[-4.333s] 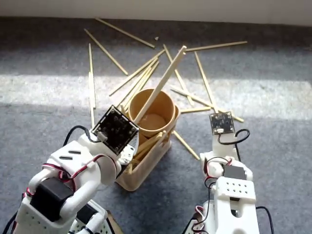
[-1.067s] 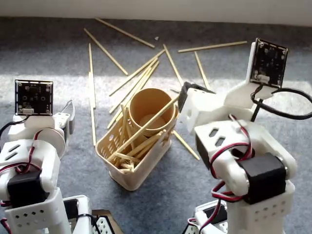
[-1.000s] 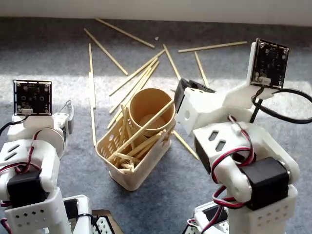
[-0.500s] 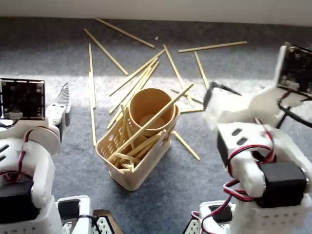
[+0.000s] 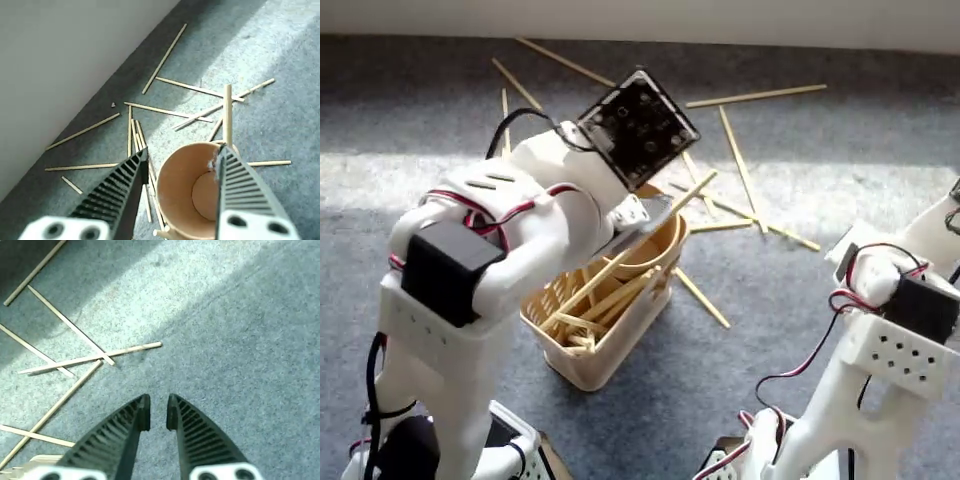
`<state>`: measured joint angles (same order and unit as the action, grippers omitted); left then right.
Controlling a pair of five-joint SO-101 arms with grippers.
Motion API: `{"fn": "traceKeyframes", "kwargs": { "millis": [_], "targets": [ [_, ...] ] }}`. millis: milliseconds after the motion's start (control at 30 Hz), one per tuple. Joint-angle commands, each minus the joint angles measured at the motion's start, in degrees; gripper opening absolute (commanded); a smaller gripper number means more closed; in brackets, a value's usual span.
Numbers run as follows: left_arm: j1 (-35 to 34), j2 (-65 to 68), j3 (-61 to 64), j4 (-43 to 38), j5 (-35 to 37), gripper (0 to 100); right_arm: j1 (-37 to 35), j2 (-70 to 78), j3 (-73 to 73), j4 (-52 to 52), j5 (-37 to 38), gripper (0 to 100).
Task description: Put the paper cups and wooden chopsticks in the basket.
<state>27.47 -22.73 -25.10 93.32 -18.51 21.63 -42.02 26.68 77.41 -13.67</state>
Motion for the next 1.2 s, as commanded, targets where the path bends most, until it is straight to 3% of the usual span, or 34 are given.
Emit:
{"fn": "traceKeyframes", "kwargs": {
  "millis": [0,433,633,1000,1167],
  "targets": [
    [1.2,3.3,-6.8,6.2,-2.7,24,0.2,-0.5,10.6,-9.6,0.9,7.0],
    [-5.1,-10.7,5.3,7.6,-6.5,24,0.3,-0.5,17.3,-12.4,0.9,7.0],
    [-1.5,-13.9,13.8,6.2,-5.9,24,-2.1,-0.5,21.9,-15.4,0.9,7.0],
    [2.2,-13.8,16.4,4.7,-3.1,24,-3.7,-0.5,24.3,-17.0,0.9,7.0],
    [2.2,-14.1,25.5,-3.2,-3.1,24,-3.7,-0.5,24.3,-16.8,0.9,7.0]
  ]
}}
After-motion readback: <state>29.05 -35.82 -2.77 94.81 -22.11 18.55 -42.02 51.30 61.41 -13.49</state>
